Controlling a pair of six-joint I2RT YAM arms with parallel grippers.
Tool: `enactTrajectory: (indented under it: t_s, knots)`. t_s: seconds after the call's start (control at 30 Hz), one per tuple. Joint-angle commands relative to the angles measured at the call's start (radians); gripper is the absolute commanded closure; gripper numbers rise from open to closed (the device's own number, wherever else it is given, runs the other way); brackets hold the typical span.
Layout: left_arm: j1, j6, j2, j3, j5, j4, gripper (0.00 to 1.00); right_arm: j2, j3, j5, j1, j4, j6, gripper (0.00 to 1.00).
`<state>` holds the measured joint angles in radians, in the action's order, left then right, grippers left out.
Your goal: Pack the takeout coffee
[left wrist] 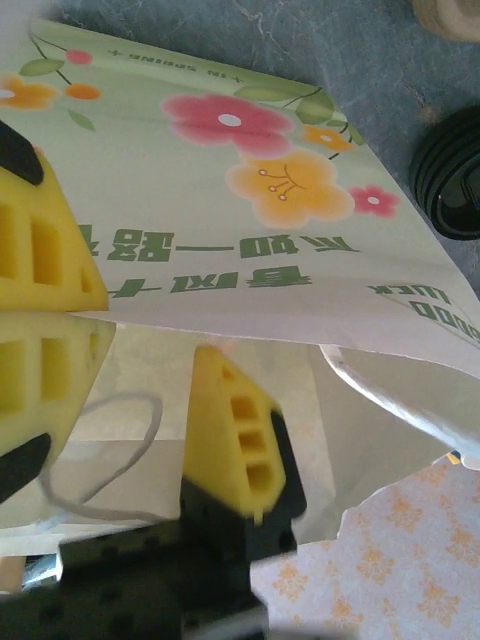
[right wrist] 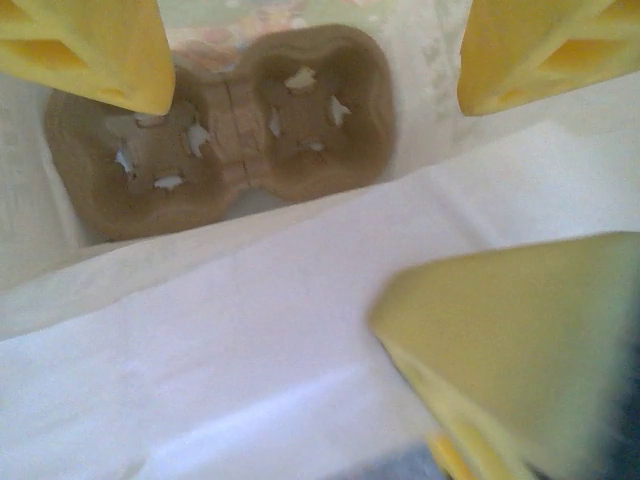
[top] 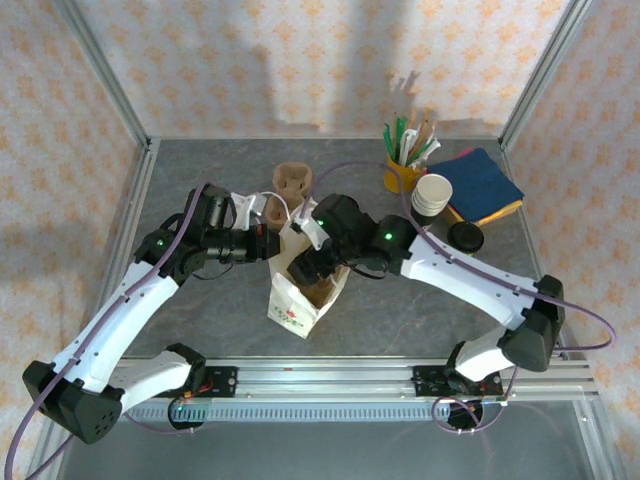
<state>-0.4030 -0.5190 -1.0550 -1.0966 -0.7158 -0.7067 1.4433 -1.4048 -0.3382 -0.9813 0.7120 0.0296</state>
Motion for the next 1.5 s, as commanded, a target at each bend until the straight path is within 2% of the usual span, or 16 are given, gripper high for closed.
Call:
enactTrajectory:
  t_s: [0.0,0.17,0.33,0.5,0.6,0.7,0.9,1.03,1.2,1.37,1.47]
  knots:
    - [0.009,-0.019,0.010,-0.009,0.019,0.011,1.00,-0.058,-0.028,-0.017,-0.007,-0.040,-0.093,0.26]
    - [0.007,-0.029,0.007,-0.010,0.023,0.009,1.00,-0.092,-0.100,0.021,-0.008,-0.039,-0.228,0.26]
    - [0.007,-0.050,0.009,-0.003,0.039,0.013,1.00,-0.138,-0.154,0.145,-0.007,-0.006,-0.424,0.27]
    - [0.007,-0.059,0.022,-0.018,0.072,-0.002,0.77,-0.190,-0.169,0.348,-0.007,0.138,-0.697,0.35]
    - [0.007,-0.061,0.033,-0.034,0.082,-0.007,0.62,-0.214,-0.154,0.403,-0.007,0.214,-0.818,0.38]
    - [0.007,-0.053,0.042,-0.066,0.122,-0.034,0.51,-0.210,-0.130,0.410,-0.007,0.271,-0.901,0.41]
    - [0.007,-0.019,0.074,-0.161,0.286,-0.121,0.32,-0.158,-0.110,0.426,-0.007,0.328,-0.963,0.42]
    - [0.009,0.004,0.101,-0.234,0.431,-0.174,0.26,-0.130,-0.105,0.438,-0.007,0.331,-0.974,0.42]
    - [0.009,0.029,0.125,-0.292,0.541,-0.188,0.25,-0.089,-0.094,0.426,-0.005,0.284,-0.963,0.43]
    - [0.010,0.054,0.128,-0.325,0.567,-0.179,0.25,-0.036,-0.097,0.389,0.025,0.258,-0.933,0.47]
    - [0.008,0.066,0.129,-0.334,0.567,-0.166,0.25,-0.022,-0.088,0.369,0.045,0.249,-0.916,0.54]
